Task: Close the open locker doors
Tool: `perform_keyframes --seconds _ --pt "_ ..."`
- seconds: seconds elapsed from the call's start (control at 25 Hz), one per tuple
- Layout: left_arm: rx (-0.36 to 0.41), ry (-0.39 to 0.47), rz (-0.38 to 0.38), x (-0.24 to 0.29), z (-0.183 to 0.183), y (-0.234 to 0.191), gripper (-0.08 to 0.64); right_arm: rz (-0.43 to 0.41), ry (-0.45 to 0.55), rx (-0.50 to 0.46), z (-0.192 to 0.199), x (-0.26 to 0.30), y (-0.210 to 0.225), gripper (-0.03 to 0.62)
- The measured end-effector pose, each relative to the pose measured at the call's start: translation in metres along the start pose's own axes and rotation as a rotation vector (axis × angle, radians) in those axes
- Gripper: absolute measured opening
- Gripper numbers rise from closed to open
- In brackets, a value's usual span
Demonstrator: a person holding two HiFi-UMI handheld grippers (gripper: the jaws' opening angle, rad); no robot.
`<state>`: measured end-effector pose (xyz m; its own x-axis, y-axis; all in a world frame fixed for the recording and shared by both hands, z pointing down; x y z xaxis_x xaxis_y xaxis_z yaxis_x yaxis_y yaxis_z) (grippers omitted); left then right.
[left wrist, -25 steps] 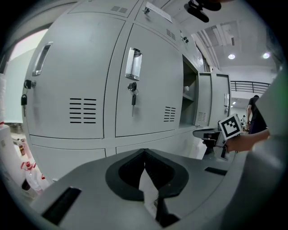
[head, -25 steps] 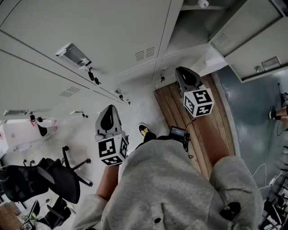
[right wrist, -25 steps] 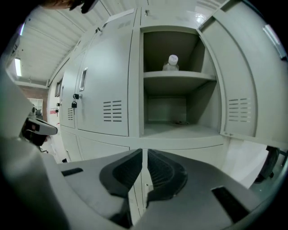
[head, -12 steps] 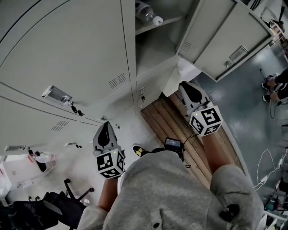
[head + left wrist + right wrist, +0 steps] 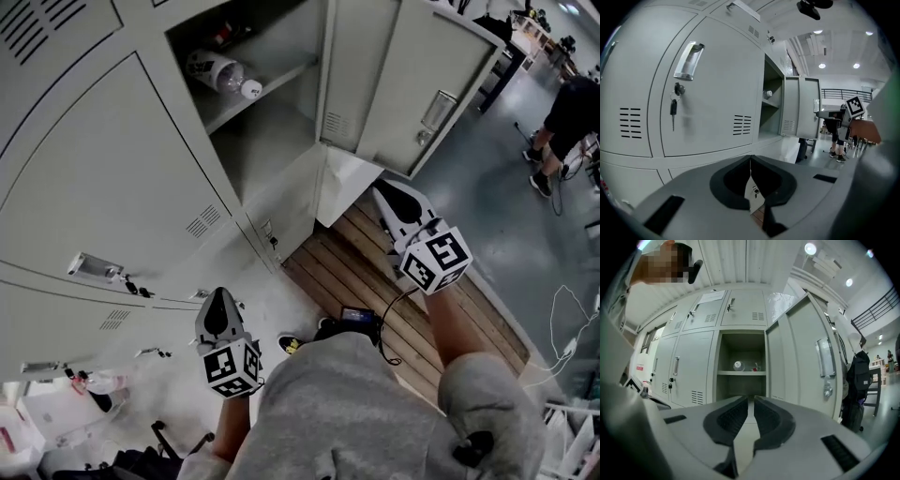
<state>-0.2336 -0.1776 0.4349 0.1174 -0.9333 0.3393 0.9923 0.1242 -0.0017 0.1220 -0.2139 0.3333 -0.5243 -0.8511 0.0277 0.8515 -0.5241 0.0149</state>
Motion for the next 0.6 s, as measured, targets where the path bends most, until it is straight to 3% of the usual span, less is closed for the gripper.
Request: perform_keyframes --seconds 0.4,0.6 --pt "-0.003 0.003 0.032 0.005 -0.014 0.061 0.011 0.099 -0.009 0.048 0.001 -0.054 0.082 0.057" --pt "0.016 0.003 0.079 0.01 -0.02 0.105 0.011 0.112 -0.001 0.092 0.002 -0.081 0.117 0.103"
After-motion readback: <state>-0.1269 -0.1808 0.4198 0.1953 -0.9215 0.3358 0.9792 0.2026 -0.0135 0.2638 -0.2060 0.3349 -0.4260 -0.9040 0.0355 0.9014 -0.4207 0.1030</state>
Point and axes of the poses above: the fingertips, and each gripper's own axes: x forward along the fingers, y to its right, z out of its underside, the point moved 5 cm from there along -x, backward along the fingers, and after that the axes turned 13 degrees about -z, right-handed, at the moved point
